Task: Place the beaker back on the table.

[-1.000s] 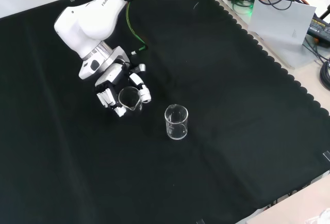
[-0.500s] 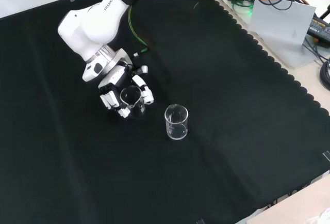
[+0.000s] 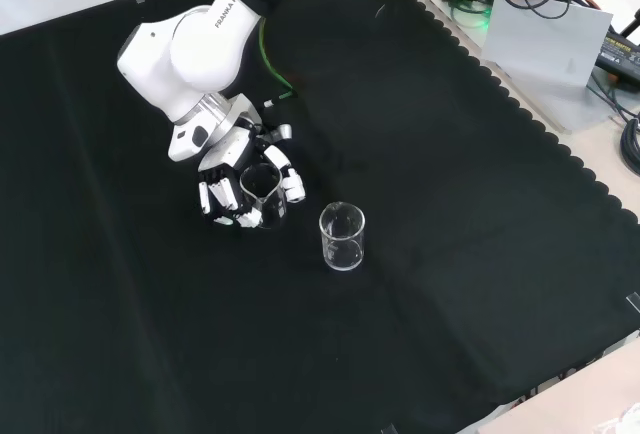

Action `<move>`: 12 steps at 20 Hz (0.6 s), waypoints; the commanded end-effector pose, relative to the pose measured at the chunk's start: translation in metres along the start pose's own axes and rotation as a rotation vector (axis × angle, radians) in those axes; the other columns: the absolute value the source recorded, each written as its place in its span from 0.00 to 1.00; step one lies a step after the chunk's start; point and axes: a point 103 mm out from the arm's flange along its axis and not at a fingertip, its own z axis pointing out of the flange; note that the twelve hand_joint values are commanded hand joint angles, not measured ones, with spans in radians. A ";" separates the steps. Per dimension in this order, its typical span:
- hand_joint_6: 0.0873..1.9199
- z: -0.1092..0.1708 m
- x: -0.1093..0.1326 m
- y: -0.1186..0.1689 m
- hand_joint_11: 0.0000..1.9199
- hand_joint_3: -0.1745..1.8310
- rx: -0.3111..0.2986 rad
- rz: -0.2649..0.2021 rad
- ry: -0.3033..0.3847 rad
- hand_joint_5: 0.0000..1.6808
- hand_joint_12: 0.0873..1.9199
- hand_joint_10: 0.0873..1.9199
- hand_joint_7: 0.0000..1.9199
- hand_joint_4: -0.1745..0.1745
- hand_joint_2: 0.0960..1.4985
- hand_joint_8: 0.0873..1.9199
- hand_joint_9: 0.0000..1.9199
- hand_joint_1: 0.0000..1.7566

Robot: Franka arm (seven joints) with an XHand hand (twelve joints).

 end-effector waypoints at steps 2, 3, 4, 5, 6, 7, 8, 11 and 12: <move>0.25 -0.015 0.019 -0.006 0.06 0.37 0.048 -0.028 -0.101 0.25 0.69 0.00 0.46 0.37 0.27 0.00 0.47 0.55; 0.22 -0.016 0.021 -0.008 0.03 0.36 0.058 -0.027 -0.107 0.23 0.70 0.00 0.43 0.36 0.28 0.00 0.44 0.54; 0.19 -0.017 0.022 -0.009 0.02 0.34 0.066 -0.026 -0.106 0.23 0.69 0.00 0.40 0.36 0.28 0.00 0.41 0.53; 0.15 -0.018 0.024 -0.011 0.01 0.32 0.069 -0.023 -0.107 0.22 0.68 0.00 0.37 0.35 0.29 0.00 0.39 0.51; 0.11 -0.021 0.026 -0.015 0.00 0.30 0.062 -0.019 -0.110 0.21 0.67 0.00 0.35 0.35 0.30 0.00 0.37 0.50; 0.08 -0.024 0.028 -0.018 0.00 0.29 0.055 -0.015 -0.108 0.21 0.66 0.00 0.34 0.35 0.31 0.00 0.36 0.50; 0.06 -0.031 0.032 -0.025 0.00 0.28 0.040 -0.008 -0.112 0.21 0.66 0.00 0.33 0.34 0.31 0.00 0.35 0.49; 0.03 -0.048 0.041 -0.042 0.00 0.27 0.008 0.011 -0.136 0.21 0.66 0.00 0.32 0.34 0.32 0.00 0.35 0.49; 0.03 -0.053 0.042 -0.047 0.00 0.27 0.000 0.015 -0.140 0.21 0.66 0.00 0.32 0.34 0.32 0.00 0.35 0.48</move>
